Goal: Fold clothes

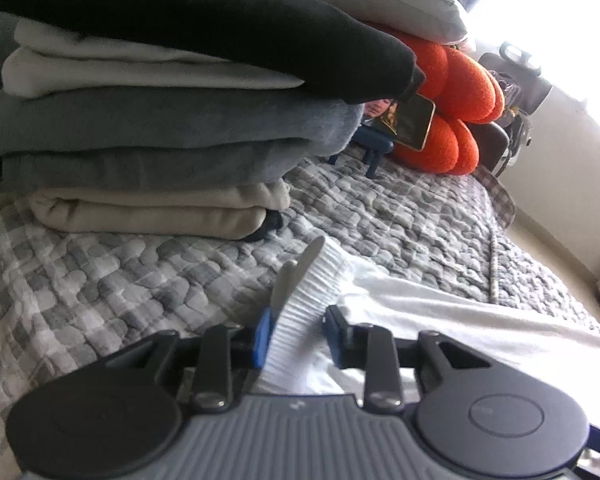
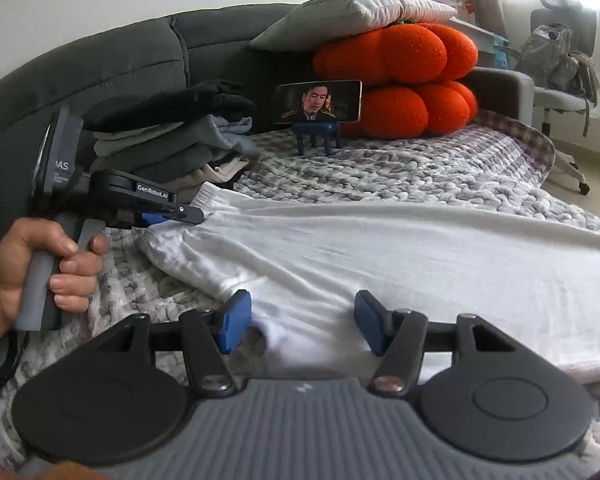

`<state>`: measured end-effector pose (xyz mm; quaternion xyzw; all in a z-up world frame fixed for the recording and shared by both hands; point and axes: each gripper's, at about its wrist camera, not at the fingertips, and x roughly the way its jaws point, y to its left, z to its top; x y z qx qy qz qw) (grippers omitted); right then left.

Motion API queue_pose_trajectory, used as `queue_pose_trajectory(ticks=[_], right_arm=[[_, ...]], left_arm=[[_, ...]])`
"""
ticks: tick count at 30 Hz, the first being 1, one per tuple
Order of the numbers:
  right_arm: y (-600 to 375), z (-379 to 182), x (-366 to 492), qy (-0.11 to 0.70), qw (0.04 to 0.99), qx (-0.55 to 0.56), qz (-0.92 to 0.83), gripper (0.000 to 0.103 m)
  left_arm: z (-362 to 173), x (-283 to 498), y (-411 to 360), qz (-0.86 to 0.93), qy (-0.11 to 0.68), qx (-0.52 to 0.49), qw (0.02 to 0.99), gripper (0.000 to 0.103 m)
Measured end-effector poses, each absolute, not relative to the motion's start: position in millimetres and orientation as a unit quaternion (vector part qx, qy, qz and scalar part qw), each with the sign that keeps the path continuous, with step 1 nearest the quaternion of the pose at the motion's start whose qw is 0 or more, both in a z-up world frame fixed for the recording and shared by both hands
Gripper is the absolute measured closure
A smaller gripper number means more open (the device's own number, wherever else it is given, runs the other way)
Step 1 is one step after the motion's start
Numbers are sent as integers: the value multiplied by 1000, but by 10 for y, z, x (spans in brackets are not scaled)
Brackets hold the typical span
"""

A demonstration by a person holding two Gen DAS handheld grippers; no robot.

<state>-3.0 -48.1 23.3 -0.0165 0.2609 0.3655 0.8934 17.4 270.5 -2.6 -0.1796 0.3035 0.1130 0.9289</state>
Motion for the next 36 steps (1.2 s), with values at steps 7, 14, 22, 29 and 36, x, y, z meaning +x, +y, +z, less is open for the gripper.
queue_pose_trajectory(ticks=[7, 14, 22, 29, 36], right_arm=[[-516, 224, -9, 265, 890, -6, 372, 39], [-521, 225, -18, 264, 889, -5, 375, 36], [-567, 216, 4, 266, 886, 10, 381, 36], [-625, 215, 40, 270, 882, 32, 386, 36], [-654, 210, 52, 271, 879, 41, 389, 36]], left_arm=[[17, 133, 2832, 107, 309, -235, 915, 82], [52, 46, 2879, 103, 311, -264, 907, 77], [145, -97, 2964, 138, 294, -278, 904, 71], [199, -215, 2962, 147, 283, -284, 904, 70], [141, -196, 2796, 141, 294, -248, 912, 70]])
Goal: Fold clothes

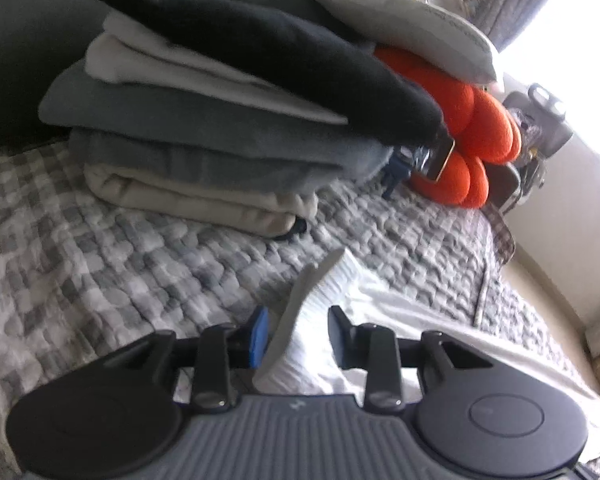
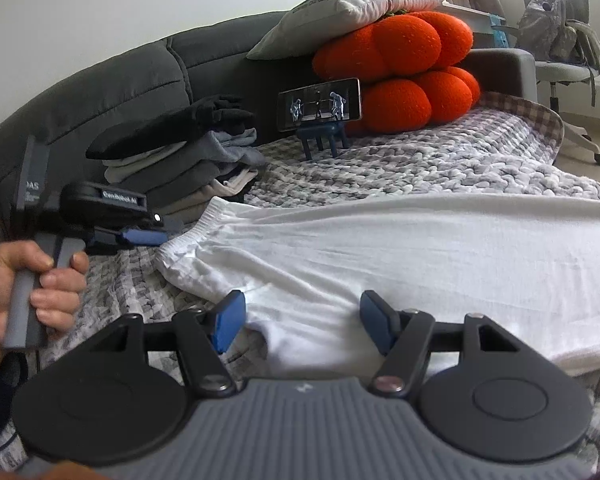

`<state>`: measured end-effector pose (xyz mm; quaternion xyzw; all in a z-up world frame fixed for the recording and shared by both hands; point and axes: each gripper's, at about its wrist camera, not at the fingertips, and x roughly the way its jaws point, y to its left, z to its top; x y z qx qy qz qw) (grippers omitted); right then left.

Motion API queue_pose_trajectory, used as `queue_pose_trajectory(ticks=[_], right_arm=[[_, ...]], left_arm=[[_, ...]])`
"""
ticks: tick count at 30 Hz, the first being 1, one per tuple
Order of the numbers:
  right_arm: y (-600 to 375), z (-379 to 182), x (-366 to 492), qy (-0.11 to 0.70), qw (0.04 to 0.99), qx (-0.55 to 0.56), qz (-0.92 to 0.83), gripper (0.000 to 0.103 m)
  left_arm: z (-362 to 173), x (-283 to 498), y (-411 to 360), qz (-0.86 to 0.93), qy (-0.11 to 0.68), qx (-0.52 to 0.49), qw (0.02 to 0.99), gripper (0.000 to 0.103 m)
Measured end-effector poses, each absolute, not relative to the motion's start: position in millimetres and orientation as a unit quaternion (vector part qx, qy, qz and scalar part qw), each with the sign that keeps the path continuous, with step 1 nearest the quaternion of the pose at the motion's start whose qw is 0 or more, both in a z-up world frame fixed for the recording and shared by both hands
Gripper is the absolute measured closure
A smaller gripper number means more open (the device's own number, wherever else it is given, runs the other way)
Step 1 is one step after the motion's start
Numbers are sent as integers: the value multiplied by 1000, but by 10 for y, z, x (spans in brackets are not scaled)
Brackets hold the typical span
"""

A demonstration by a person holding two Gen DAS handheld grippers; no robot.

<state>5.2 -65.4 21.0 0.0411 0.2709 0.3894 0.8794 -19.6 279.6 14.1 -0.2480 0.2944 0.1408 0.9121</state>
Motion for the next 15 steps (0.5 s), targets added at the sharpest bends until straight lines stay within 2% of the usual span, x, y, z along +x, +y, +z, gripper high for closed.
queue_pose_trajectory(ticks=[6, 12, 15], right_arm=[[-672, 204, 56, 271, 879, 44, 390, 36], [-687, 203, 78, 271, 879, 51, 390, 36], [-698, 204, 84, 272, 878, 53, 390, 36]], left_arm=[[124, -178, 2637, 135, 309, -196, 921, 71], [65, -141, 2660, 144, 326, -191, 915, 83], [73, -146, 2667, 146, 328, -194, 913, 85]])
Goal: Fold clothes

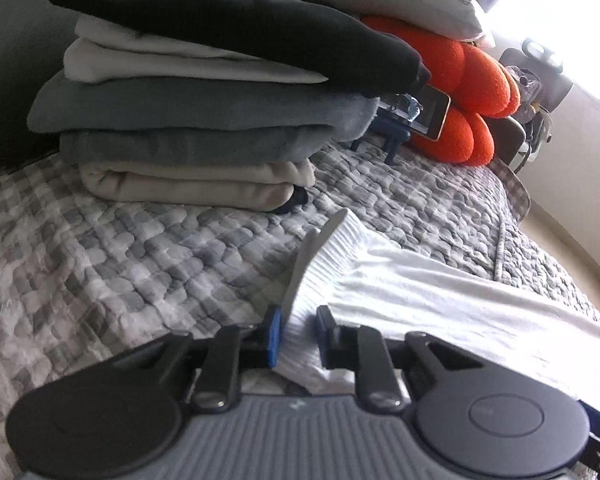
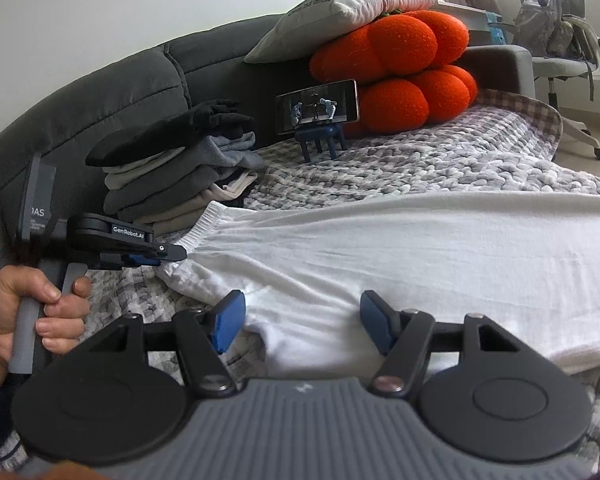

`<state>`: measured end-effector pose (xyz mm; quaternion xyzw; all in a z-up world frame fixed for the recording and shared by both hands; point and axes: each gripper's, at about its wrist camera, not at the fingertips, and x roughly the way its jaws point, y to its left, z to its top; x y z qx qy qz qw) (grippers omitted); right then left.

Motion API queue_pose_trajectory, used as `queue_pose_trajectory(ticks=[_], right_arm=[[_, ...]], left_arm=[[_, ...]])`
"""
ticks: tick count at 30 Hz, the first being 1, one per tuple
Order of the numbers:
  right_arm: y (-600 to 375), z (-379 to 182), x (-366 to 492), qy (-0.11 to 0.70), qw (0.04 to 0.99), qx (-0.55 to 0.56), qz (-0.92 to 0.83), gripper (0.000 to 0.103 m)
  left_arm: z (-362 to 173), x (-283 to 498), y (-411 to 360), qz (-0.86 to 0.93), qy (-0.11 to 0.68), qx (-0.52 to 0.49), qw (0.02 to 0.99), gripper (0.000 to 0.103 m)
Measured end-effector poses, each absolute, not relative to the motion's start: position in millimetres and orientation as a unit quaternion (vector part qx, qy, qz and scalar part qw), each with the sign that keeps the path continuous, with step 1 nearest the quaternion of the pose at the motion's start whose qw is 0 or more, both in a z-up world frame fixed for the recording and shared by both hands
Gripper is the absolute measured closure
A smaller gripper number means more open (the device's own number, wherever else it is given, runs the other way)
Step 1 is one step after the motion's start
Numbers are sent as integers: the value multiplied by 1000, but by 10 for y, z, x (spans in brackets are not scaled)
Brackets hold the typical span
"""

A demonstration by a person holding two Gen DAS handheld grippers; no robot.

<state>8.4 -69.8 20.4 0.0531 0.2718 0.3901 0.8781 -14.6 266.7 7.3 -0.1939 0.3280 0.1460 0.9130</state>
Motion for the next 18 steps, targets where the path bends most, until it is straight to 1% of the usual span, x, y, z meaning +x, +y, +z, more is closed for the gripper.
queue_pose_trajectory(ticks=[7, 18], right_arm=[[-721, 199, 84, 272, 878, 57, 390, 36], [-743, 210, 86, 273, 877, 61, 391, 36]], left_arm=[[87, -174, 2641, 151, 331, -181, 914, 87], [70, -165, 2681, 153, 332, -184, 912, 87]])
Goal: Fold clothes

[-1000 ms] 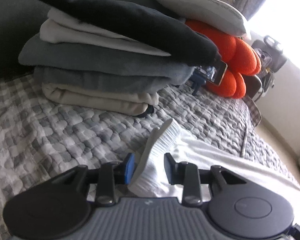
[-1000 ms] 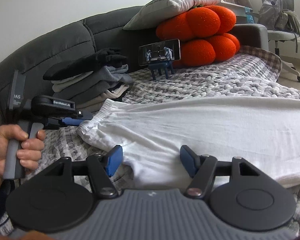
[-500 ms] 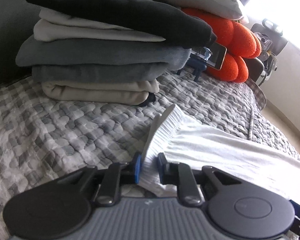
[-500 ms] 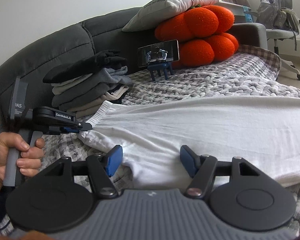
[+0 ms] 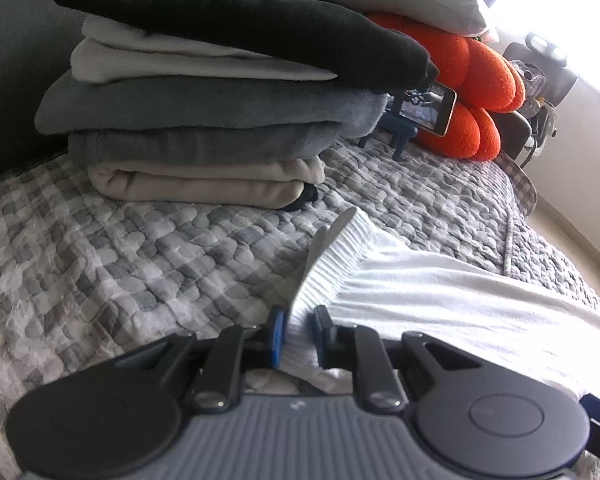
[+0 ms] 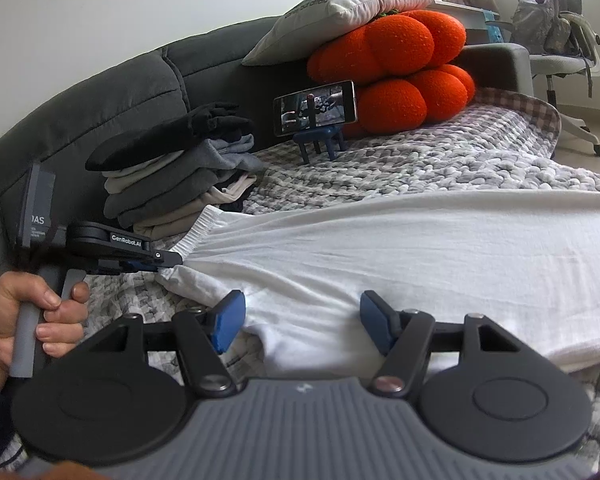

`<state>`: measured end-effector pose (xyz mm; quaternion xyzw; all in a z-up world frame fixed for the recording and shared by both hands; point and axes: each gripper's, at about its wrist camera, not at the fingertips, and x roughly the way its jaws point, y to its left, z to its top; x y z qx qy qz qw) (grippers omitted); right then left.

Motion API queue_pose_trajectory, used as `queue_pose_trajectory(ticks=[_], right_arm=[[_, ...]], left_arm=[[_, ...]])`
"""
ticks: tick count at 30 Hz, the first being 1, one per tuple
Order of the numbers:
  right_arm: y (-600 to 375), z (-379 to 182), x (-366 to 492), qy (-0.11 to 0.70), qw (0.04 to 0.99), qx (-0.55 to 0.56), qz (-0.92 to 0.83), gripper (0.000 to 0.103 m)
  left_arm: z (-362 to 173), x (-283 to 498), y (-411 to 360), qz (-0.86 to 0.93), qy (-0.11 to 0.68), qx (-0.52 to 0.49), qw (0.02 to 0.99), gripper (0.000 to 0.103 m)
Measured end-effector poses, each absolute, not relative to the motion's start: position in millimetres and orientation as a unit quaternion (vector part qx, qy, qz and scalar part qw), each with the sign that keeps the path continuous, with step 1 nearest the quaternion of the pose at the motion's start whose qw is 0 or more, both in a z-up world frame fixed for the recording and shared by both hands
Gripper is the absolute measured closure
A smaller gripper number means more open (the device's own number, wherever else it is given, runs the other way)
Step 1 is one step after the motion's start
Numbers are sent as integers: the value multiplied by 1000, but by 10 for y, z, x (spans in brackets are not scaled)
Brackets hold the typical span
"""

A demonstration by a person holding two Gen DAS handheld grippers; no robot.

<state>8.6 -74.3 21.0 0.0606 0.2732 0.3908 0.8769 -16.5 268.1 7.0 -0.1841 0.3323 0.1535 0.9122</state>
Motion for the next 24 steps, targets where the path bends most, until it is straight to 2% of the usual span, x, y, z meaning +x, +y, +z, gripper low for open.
queue_pose_trajectory(ticks=[24], right_arm=[[-757, 216, 94, 273, 876, 67, 391, 36]], left_arm=[[46, -133, 2670, 154, 332, -176, 914, 86]])
